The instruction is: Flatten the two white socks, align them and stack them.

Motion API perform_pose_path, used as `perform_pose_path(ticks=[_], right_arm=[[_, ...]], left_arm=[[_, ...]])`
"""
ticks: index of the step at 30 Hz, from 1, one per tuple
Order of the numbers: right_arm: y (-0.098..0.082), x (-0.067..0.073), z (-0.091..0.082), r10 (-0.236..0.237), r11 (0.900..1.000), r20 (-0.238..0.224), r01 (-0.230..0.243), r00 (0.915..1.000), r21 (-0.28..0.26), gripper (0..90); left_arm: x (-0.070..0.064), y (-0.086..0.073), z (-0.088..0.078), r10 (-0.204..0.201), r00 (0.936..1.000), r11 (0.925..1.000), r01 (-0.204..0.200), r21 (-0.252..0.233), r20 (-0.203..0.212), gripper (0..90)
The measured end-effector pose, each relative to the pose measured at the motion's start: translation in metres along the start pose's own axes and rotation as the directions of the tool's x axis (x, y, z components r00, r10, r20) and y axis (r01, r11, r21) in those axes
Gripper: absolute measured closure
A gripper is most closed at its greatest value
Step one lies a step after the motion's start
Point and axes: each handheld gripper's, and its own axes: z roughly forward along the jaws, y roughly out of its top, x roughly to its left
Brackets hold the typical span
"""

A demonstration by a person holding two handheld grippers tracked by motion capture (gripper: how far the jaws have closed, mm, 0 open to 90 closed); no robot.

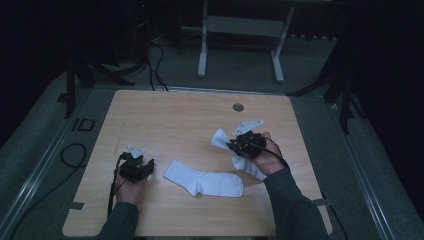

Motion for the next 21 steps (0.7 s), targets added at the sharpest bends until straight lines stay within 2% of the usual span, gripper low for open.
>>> perform_pose_path(ticks=[6,7,9,13,19,21], right_arm=[[0.013,0.01,-0.02,-0.036,0.998,-0.001,0.036,0.9993,-0.056,82.5],[0.018,0.013,-0.028,-0.049,0.996,0.0,0.049,0.9988,-0.077,82.5],[0.02,0.015,-0.031,-0.054,0.995,0.002,0.054,0.9986,-0.084,82.5],[0.031,0.027,-0.052,-0.087,0.986,0.006,0.087,0.9962,-0.141,82.4],[0.037,0.041,-0.067,-0.118,0.977,-0.002,0.115,0.9931,-0.182,82.4],[0.037,0.044,-0.068,-0.115,0.977,-0.014,0.111,0.9932,-0.184,82.4]], left_arm=[[-0.003,0.0,-0.002,0.027,0.9996,0.9996,-0.027,0.001,-0.006,75.0],[-0.003,0.0,-0.002,0.031,0.9995,0.9995,-0.031,0.004,-0.008,78.0],[-0.003,-0.001,-0.002,0.029,0.9996,0.9996,-0.029,0.003,-0.005,79.5],[-0.002,-0.001,-0.003,0.031,0.9995,0.9995,-0.031,0.009,0.0,89.4],[-0.003,0.0,-0.003,0.032,0.9995,0.9994,-0.032,0.01,0.009,89.6],[-0.002,0.0,-0.004,0.035,0.9993,0.9993,-0.035,0.012,0.012,89.6]])
